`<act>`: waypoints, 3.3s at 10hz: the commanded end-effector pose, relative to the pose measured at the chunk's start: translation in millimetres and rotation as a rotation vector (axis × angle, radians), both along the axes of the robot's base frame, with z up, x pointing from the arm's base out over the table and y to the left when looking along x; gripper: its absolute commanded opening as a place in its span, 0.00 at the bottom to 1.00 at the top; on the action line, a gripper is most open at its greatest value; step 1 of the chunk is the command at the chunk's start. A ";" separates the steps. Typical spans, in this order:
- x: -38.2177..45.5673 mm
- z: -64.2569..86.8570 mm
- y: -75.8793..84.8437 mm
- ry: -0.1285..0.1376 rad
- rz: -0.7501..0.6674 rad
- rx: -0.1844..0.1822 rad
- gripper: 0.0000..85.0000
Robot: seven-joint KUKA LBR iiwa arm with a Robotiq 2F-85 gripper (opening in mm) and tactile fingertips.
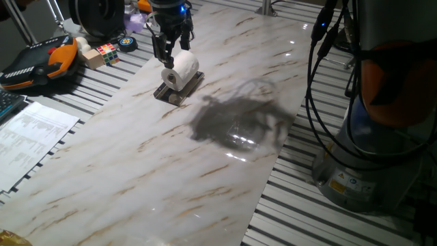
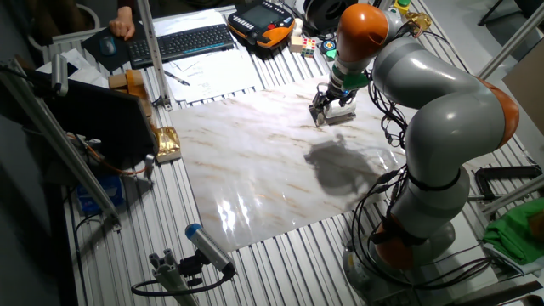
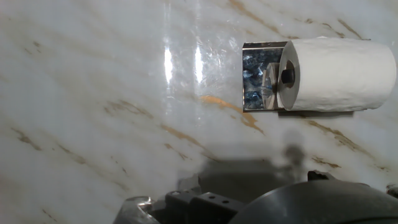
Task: Take the roll of paper down from the shelf
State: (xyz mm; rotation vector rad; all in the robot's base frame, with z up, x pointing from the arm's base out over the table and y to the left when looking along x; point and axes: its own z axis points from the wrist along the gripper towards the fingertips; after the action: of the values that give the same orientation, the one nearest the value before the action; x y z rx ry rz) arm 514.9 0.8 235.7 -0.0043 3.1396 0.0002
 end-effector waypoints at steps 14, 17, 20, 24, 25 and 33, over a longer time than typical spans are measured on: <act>8.5 -9.5 -11.3 0.011 -0.094 0.012 0.01; 14.6 -28.5 -25.5 0.000 -0.317 0.032 0.01; 16.6 -38.6 -32.2 -0.028 -0.610 0.012 0.01; 20.5 -44.0 -32.6 -0.052 -0.894 -0.003 0.01; 22.1 -45.1 -31.7 -0.046 -0.988 0.005 0.01; 27.4 -39.4 -48.0 -0.034 -1.390 -0.017 0.01</act>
State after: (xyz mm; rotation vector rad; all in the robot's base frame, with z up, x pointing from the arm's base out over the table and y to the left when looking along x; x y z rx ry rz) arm 542.6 -46.8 196.3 1.0974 2.9036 -0.0088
